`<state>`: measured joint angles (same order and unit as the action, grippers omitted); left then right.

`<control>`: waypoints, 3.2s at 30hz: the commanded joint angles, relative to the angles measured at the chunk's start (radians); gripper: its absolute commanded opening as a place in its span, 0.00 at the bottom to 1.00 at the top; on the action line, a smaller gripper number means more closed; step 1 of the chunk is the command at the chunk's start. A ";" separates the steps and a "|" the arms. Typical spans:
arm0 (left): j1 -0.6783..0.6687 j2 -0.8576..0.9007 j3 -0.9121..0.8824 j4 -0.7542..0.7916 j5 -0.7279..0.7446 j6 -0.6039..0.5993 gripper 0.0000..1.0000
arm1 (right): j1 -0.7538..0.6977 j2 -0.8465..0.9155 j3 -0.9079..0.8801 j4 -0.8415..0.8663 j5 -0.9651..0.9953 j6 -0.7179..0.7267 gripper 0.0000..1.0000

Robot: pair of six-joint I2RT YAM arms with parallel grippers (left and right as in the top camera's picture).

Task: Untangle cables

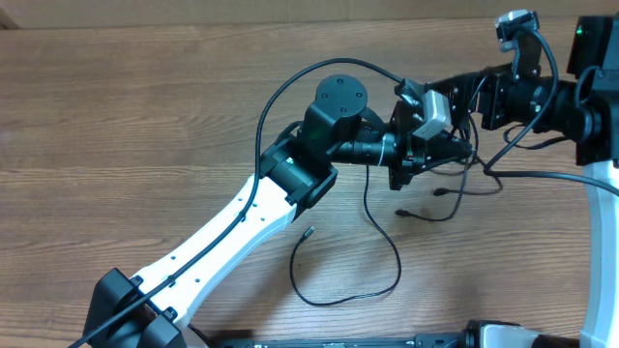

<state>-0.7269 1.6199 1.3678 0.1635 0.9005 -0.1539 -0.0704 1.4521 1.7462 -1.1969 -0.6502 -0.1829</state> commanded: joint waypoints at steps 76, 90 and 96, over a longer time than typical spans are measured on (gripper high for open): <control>0.229 -0.196 0.010 1.238 0.533 -1.344 0.04 | 0.004 0.024 0.005 0.190 0.545 0.160 1.00; 0.512 -0.196 0.010 1.229 0.571 -1.472 0.04 | -0.098 0.024 0.005 0.139 0.650 0.159 1.00; 0.620 -0.196 0.010 1.229 0.584 -1.539 0.04 | -0.202 0.030 0.005 0.116 0.650 0.160 1.00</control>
<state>-0.1616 1.4612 1.3525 1.3811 1.4796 -1.6337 -0.2062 1.4693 1.7466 -1.0782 -0.0483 -0.0380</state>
